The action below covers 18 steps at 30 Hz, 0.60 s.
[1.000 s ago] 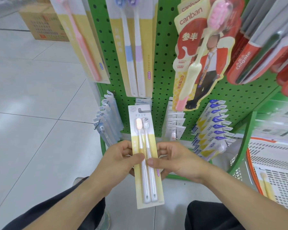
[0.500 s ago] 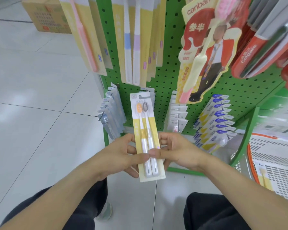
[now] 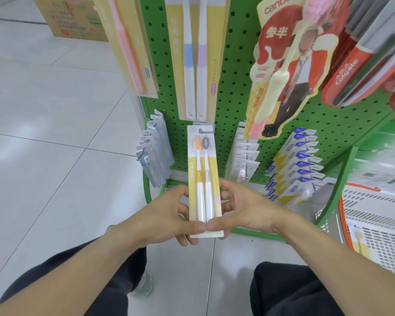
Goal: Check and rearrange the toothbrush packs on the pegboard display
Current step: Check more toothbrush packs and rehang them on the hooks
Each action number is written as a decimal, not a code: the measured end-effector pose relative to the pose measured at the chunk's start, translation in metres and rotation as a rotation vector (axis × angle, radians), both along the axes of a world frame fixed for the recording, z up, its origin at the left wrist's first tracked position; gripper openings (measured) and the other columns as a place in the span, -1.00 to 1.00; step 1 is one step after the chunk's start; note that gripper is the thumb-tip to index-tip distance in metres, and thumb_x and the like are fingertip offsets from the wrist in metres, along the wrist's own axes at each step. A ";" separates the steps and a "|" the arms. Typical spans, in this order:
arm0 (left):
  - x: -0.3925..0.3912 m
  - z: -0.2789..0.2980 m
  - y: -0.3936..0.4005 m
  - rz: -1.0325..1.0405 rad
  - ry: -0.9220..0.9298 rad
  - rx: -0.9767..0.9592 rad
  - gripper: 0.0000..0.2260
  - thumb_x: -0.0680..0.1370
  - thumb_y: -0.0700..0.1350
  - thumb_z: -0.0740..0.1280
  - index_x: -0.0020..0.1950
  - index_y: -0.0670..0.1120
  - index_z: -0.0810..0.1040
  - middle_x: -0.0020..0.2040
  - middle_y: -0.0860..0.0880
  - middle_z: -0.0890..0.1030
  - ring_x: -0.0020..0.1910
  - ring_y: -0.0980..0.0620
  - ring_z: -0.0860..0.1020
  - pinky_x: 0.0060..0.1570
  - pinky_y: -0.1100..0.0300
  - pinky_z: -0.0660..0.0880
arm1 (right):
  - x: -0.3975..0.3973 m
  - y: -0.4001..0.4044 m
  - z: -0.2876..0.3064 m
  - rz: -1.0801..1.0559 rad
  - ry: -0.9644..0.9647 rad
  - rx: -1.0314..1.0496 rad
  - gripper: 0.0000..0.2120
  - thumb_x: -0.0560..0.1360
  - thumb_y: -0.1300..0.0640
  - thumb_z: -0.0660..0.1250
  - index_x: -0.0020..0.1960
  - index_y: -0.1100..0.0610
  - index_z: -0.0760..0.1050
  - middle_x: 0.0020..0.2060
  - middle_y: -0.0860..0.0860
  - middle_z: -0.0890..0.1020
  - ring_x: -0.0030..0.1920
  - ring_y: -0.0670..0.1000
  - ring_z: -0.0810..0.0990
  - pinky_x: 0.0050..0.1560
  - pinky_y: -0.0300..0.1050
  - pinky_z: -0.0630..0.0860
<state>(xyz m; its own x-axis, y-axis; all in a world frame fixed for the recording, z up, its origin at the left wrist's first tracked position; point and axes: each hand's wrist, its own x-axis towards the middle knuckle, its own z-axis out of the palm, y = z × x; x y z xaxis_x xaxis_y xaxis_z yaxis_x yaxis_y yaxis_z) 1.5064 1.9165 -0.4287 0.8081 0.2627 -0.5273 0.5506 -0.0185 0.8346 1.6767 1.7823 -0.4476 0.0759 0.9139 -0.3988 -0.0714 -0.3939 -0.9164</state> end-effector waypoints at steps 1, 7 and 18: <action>0.000 0.000 0.000 0.015 -0.005 0.006 -0.51 0.47 -0.23 0.54 0.29 0.00 0.40 -0.05 -0.17 0.72 -0.16 -0.19 0.71 -0.28 0.13 0.61 | -0.001 0.000 0.000 0.010 -0.004 -0.008 -0.32 0.39 0.39 0.55 0.40 0.05 0.37 0.12 0.12 0.69 0.05 0.20 0.70 -0.19 0.06 0.67; 0.003 0.003 0.002 0.054 0.001 0.057 -0.61 0.48 -0.19 0.52 0.24 -0.04 0.48 -0.09 -0.13 0.73 -0.19 -0.15 0.72 -0.21 0.11 0.63 | 0.002 0.001 0.001 -0.041 0.047 0.007 -0.40 0.42 0.40 0.51 0.36 0.04 0.43 0.13 0.14 0.69 0.00 0.18 0.69 -0.16 0.06 0.69; 0.004 -0.002 -0.003 0.072 0.083 0.108 -0.66 0.62 0.08 0.31 0.31 -0.08 0.51 -0.09 -0.18 0.71 -0.18 -0.04 0.73 -0.03 0.04 0.67 | -0.008 0.002 -0.007 -0.011 -0.215 -0.019 -0.53 0.38 0.31 0.59 0.20 0.17 0.47 -0.07 0.28 0.57 -0.18 0.06 0.60 -0.24 0.11 0.69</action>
<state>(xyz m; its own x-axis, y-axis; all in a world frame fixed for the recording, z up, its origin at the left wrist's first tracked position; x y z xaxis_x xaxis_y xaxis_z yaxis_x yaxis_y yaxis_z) 1.5108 1.9134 -0.4308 0.7398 0.3772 -0.5571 0.6210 -0.0642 0.7812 1.6692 1.7839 -0.4544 0.1706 0.9052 -0.3893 0.1203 -0.4112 -0.9036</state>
